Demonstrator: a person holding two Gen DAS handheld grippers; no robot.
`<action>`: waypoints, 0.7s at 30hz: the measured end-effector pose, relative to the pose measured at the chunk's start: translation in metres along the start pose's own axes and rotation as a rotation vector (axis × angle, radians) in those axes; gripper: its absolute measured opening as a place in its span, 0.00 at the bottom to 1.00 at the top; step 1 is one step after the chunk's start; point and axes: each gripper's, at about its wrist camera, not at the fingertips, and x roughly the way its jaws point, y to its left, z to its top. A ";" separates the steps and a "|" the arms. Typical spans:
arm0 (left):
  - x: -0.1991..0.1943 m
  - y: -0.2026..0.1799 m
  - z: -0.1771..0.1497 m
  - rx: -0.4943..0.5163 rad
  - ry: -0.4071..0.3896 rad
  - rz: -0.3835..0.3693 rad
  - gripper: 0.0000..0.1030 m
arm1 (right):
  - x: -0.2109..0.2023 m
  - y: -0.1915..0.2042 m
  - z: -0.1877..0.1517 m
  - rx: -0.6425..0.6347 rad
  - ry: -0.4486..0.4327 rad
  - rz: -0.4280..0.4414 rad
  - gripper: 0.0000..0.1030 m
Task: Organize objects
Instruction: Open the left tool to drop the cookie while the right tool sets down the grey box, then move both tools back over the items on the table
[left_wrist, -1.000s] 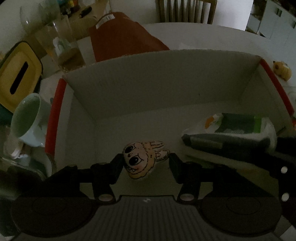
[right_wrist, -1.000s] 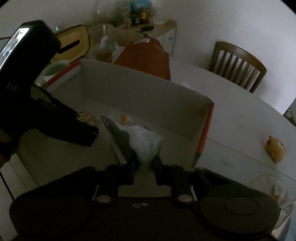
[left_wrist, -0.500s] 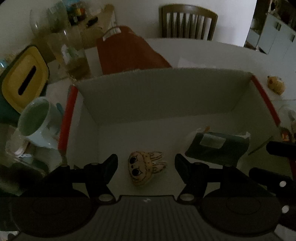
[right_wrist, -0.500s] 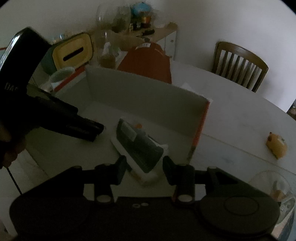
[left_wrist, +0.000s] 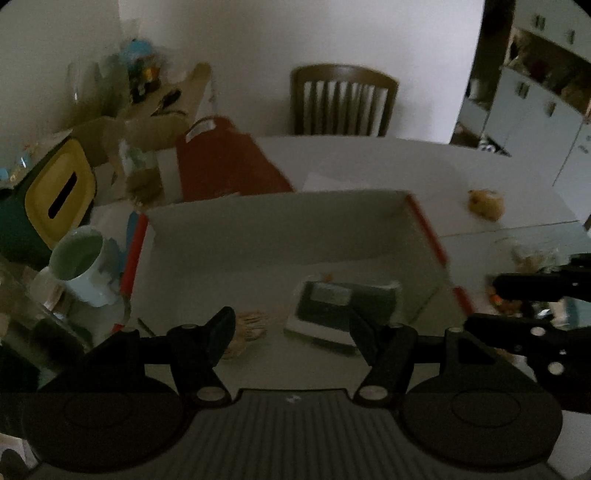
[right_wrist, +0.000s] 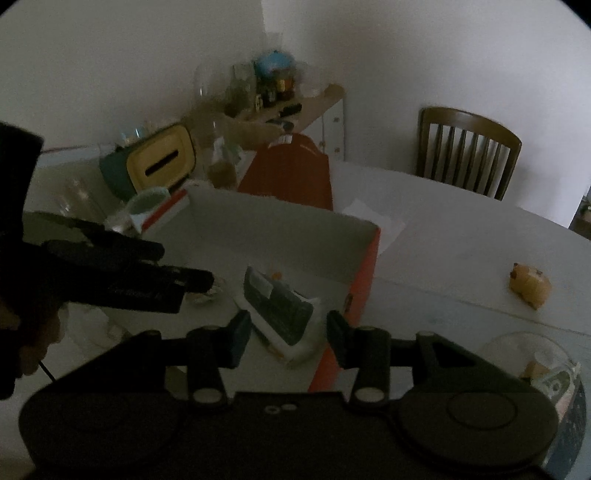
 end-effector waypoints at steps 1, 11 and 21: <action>-0.005 -0.004 -0.001 0.004 -0.011 -0.006 0.65 | -0.005 -0.002 -0.001 0.004 -0.008 0.002 0.46; -0.038 -0.040 -0.015 0.003 -0.078 -0.013 0.77 | -0.054 -0.026 -0.028 0.036 -0.073 0.037 0.76; -0.052 -0.081 -0.033 -0.033 -0.082 -0.022 0.81 | -0.090 -0.067 -0.063 0.098 -0.107 0.027 0.99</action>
